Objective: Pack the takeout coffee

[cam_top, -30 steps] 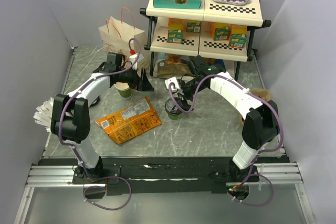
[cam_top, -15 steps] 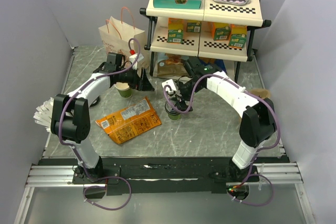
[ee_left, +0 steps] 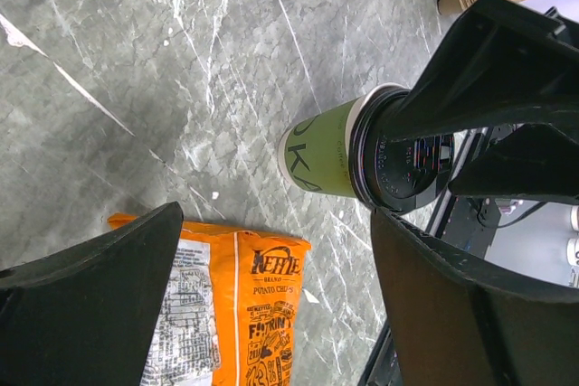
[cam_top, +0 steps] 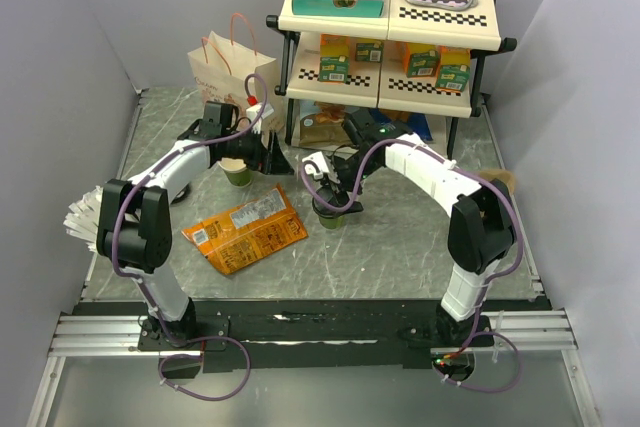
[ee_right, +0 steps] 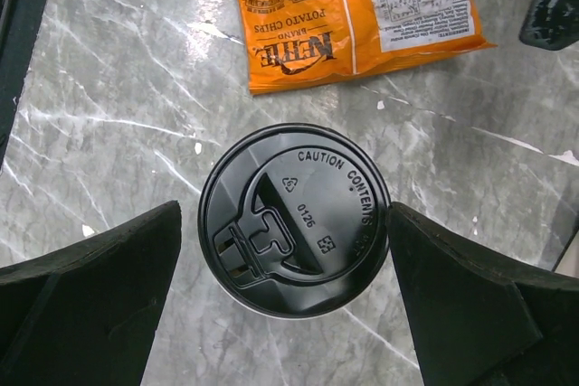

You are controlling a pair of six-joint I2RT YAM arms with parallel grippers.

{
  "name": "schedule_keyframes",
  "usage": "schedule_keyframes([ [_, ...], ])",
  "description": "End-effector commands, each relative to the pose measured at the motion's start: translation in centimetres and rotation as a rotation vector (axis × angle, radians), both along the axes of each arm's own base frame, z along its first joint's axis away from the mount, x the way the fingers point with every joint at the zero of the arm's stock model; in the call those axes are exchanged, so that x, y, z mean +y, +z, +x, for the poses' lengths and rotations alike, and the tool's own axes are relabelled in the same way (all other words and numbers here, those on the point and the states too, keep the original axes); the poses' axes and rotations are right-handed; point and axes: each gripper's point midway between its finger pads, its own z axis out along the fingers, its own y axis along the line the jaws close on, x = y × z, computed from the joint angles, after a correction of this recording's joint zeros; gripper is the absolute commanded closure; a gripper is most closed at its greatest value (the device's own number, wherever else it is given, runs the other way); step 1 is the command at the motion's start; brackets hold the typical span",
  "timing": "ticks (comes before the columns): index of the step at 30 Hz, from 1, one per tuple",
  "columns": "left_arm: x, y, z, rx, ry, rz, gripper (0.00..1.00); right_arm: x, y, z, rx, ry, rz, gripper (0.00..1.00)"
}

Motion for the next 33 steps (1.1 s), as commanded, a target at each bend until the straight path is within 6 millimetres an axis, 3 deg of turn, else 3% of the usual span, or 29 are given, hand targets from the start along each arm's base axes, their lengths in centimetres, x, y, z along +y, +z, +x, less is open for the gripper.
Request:
schedule_keyframes([
  [1, -0.19, 1.47, -0.11, -0.040, -0.010, -0.030, 0.09, 0.69, 0.87, 0.39, -0.018, 0.017, 0.006, 0.00],
  [33, -1.00, 1.49, -0.71, -0.020, -0.037, -0.062, 0.10, 0.07, 0.58, -0.45, 0.086, -0.048, -0.057, 0.00],
])
